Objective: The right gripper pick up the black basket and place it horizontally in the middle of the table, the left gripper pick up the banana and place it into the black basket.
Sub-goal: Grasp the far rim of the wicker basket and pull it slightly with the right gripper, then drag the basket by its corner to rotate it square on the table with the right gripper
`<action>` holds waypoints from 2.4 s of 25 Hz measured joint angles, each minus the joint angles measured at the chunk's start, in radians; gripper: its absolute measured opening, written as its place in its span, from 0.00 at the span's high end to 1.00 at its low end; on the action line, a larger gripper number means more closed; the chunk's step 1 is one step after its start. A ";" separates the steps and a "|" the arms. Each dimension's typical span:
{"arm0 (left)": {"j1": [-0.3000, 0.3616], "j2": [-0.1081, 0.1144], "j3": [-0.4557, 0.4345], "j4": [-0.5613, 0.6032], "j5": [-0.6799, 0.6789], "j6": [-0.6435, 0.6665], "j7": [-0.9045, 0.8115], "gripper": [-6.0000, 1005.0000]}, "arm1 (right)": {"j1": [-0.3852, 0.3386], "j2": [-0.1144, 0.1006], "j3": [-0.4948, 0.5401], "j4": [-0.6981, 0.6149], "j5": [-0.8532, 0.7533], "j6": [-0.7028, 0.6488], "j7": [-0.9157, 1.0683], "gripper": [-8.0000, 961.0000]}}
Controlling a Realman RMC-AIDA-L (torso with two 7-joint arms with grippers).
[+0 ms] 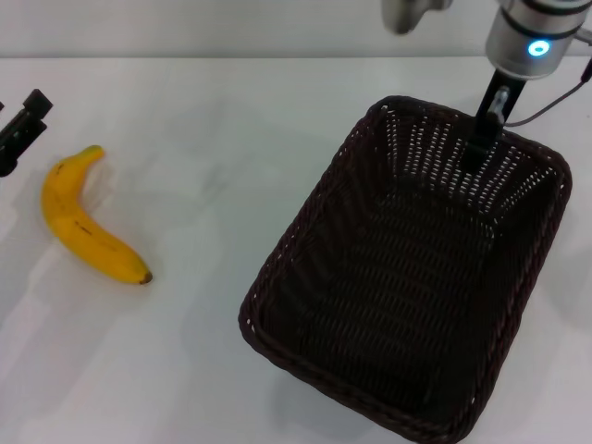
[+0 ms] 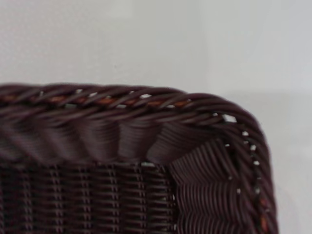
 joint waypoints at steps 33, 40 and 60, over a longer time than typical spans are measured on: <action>-0.073 0.046 -0.004 0.017 0.028 0.002 0.111 0.13 | -0.186 -0.129 0.606 -0.091 0.039 0.257 0.317 0.80; -0.085 0.048 -0.003 0.017 0.028 0.002 0.109 0.13 | -0.205 -0.099 0.572 -0.120 0.041 0.271 0.323 0.80; -0.081 0.035 -0.004 0.017 0.027 0.001 0.106 0.13 | -0.351 0.000 0.321 -0.368 0.039 0.244 0.300 0.82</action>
